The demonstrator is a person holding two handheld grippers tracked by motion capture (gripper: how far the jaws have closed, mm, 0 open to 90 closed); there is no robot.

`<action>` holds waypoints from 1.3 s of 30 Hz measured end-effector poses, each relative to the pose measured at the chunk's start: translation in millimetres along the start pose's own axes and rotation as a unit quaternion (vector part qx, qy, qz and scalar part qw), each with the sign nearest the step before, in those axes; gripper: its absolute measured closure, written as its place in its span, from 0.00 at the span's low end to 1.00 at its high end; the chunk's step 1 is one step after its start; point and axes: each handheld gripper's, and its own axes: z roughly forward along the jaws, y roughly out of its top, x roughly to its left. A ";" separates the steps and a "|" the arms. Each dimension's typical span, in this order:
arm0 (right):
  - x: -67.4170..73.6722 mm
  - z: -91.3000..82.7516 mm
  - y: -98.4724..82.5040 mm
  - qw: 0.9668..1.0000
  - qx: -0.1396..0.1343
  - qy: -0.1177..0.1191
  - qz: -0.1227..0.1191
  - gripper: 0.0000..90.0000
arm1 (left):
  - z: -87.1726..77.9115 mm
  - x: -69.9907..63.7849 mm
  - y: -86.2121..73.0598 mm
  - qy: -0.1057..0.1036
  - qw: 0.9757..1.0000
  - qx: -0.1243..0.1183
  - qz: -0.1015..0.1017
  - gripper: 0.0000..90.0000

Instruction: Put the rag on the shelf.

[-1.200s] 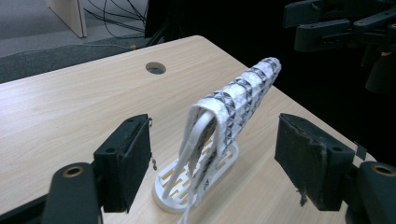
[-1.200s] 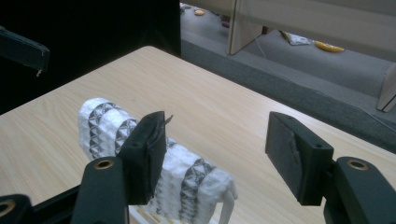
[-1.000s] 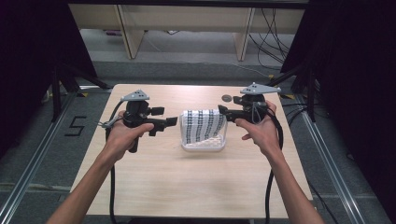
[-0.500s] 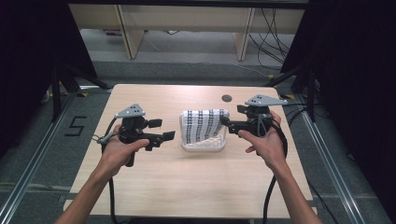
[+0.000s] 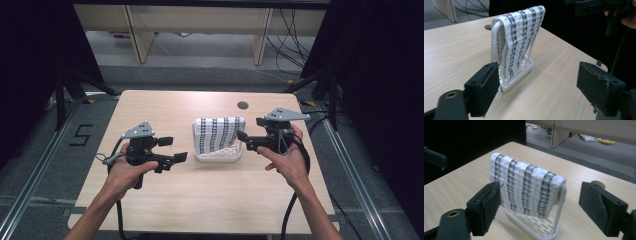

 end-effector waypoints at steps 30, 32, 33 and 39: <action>14.2 -12.0 -36.0 0.999 0.001 0.033 0.010 0.20 | -3.5 -12.0 -37.4 -0.001 1.000 0.015 0.013 0.17; 16.4 -11.9 -38.2 0.999 -0.002 0.032 0.009 0.20 | -3.0 -11.9 -40.8 -0.003 1.000 0.018 0.017 0.17; 15.7 -10.8 -39.2 0.999 -0.007 0.034 -0.002 0.20 | -3.4 -12.5 -42.1 0.003 1.000 0.021 0.016 0.17; 22.4 -12.7 -45.3 0.999 0.002 0.040 0.008 0.20 | -3.7 -11.6 -51.1 0.002 1.000 0.022 0.009 0.17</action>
